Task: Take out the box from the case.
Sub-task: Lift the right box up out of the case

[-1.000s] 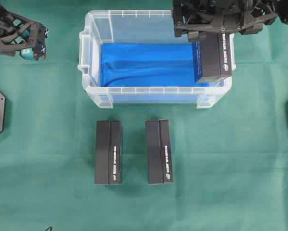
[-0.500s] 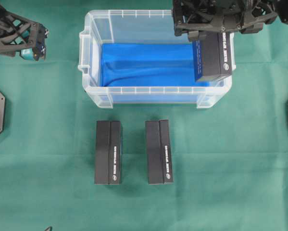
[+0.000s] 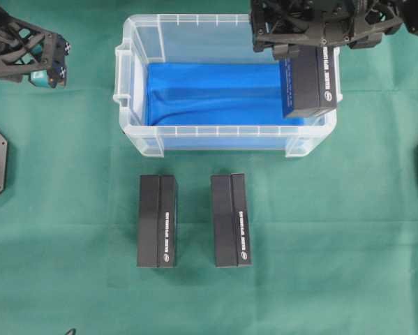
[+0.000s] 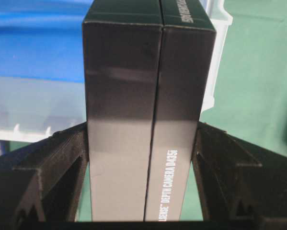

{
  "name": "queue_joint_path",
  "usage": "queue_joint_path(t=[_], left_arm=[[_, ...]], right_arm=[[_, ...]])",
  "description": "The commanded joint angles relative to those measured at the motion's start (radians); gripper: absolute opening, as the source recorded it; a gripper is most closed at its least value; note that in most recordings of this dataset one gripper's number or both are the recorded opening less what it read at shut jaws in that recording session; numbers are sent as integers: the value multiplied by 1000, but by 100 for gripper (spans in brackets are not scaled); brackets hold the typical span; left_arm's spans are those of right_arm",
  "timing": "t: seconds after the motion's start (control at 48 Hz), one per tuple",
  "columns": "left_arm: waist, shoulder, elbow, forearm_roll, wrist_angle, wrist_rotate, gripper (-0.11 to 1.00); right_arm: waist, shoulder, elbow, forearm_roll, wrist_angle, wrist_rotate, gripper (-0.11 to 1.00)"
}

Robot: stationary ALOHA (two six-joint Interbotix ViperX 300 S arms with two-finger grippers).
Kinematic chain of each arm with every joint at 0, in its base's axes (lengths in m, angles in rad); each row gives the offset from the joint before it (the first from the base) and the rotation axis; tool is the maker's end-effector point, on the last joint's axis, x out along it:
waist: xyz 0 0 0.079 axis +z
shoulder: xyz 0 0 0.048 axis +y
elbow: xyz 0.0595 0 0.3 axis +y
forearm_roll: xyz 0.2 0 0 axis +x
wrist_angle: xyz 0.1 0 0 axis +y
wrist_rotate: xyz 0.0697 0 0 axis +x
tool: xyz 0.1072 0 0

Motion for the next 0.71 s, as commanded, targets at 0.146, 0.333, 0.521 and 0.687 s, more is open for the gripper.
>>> queue_joint_path(t=[0.146,0.333,0.521,0.687], left_arm=[[-3,-9,-15,-2,-2,2,90],[-3,-11,-15,-2,0,2,90],[-3,-11,-15,-2,2,2,90],[-3,-12,-15,-2,3,2,90]], right_arm=[[3,-38,-25,-9,-2,0,65],[3,-38,-23,-12,-2,0,65],[32,-38,-25,-11,-2,8,65],[98,-38,-21,-20,2,72,65]])
